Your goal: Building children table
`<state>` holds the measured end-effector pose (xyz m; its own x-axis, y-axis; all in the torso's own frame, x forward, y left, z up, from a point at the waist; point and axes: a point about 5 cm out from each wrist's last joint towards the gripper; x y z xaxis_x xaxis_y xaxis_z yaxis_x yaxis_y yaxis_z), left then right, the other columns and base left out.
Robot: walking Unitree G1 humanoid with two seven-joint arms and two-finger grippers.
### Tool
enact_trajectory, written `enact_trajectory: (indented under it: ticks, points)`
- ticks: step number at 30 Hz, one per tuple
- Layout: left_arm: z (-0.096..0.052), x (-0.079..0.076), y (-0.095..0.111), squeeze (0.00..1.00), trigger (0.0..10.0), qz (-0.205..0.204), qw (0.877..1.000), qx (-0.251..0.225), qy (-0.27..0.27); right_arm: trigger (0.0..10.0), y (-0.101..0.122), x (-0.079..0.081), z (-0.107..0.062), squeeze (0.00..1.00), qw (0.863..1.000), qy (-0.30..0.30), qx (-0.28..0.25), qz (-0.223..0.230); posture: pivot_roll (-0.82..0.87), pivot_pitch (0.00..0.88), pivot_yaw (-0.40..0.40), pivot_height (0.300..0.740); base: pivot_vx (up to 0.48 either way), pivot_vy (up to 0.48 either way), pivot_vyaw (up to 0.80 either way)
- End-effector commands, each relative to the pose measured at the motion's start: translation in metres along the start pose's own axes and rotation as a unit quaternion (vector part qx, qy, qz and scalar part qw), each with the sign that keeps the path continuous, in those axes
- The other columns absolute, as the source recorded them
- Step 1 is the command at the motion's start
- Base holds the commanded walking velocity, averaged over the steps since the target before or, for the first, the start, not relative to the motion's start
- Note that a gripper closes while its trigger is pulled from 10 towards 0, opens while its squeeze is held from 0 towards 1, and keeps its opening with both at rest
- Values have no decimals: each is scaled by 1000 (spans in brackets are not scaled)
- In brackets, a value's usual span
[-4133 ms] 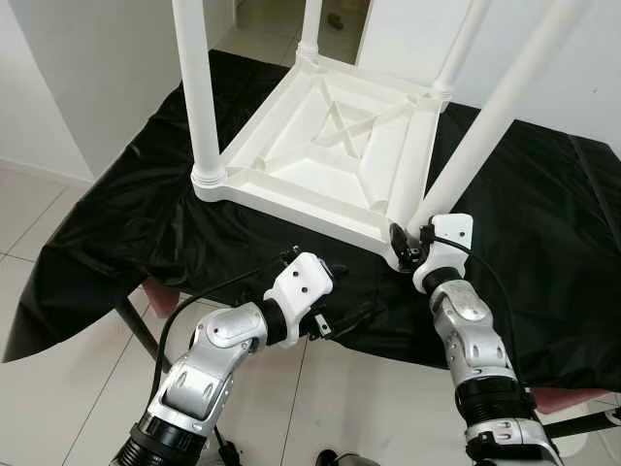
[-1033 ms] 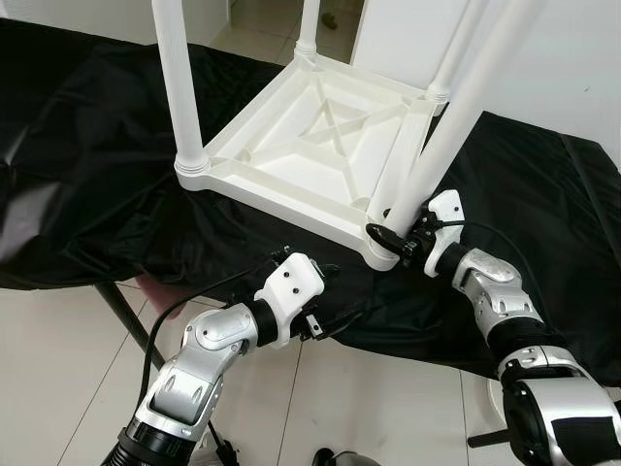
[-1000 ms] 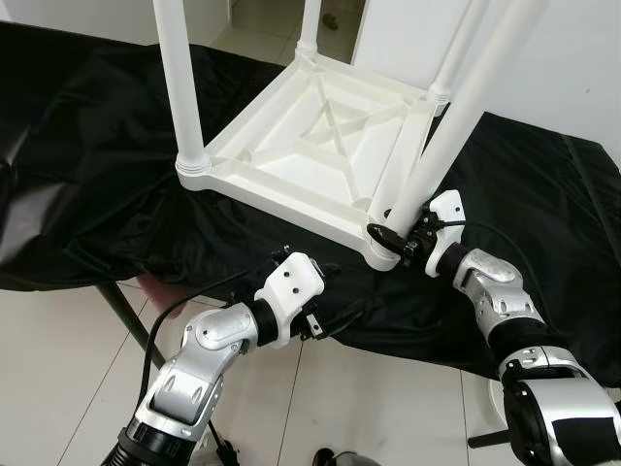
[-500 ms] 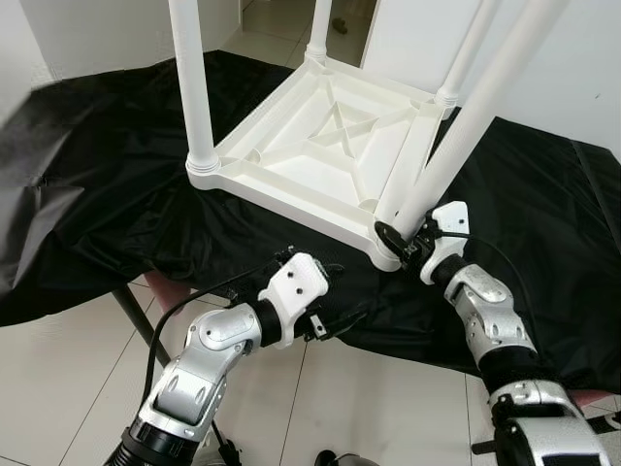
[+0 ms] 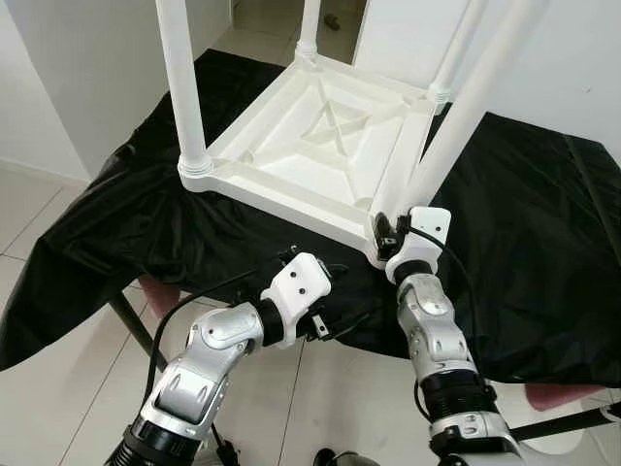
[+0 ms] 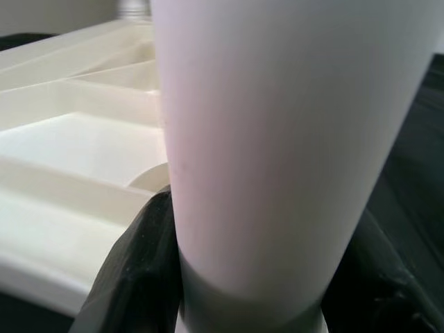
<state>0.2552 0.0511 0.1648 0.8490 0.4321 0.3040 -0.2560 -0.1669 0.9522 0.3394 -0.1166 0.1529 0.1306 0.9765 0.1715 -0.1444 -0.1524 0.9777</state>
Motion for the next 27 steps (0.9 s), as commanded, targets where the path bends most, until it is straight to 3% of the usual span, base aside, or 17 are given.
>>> enact_trajectory:
  ticks: [1,6,12,13,14,15,18,19,24,27]
  points:
    - [1,-3,-3,0,10000,-8,1000,5,12,0,-7,-2,-1,0,999,-35,18,-13,125,130,-86,740,0,0,0]
    - [1,-2,-3,0,10000,-8,1000,5,19,0,-4,30,-3,0,1000,-10,20,8,142,127,-101,740,0,0,0]
    - [0,-2,-3,0,10000,-9,1000,5,25,0,-5,29,-5,0,1000,-7,26,9,145,127,-108,740,0,0,0]
    - [0,-2,-3,0,10000,-9,1000,5,25,3882,-4,28,-6,0,1000,-13,26,7,142,126,-107,740,0,0,0]
    - [0,-2,-3,0,10000,-9,1000,5,25,3882,-4,28,-6,0,1000,-13,26,7,142,126,-107,740,0,0,0]
    - [0,-3,-3,0,10000,-9,1000,5,25,10000,-3,27,-5,0,1000,-19,24,0,139,127,-106,740,0,0,0]
    - [1,-3,-3,0,10000,-9,1000,4,24,10000,-3,26,-5,0,999,-21,24,1,138,124,-105,740,0,0,0]
    - [2,-3,-2,0,10000,-9,1000,4,23,10000,-2,27,-5,1000,1000,-16,23,11,138,125,-106,740,0,0,0]
    - [2,-2,-2,0,10000,-8,1000,3,23,10000,-2,27,-5,1000,1000,-2,22,23,138,118,-107,740,0,0,0]
    - [3,-2,-3,0,10000,-7,1000,4,23,10000,-2,17,0,1000,999,25,22,21,137,113,-108,740,0,0,0]
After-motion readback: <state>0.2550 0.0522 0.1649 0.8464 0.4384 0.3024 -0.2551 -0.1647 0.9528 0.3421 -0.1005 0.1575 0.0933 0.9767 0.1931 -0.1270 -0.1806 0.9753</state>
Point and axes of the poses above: a point about 5 cm out from each wrist's last joint towards the gripper, its own z axis pointing out of the wrist towards the gripper, its own y axis along the axis of the wrist's last joint, x = y × z, and after that the axes turned 3 degrees about z, right-handed
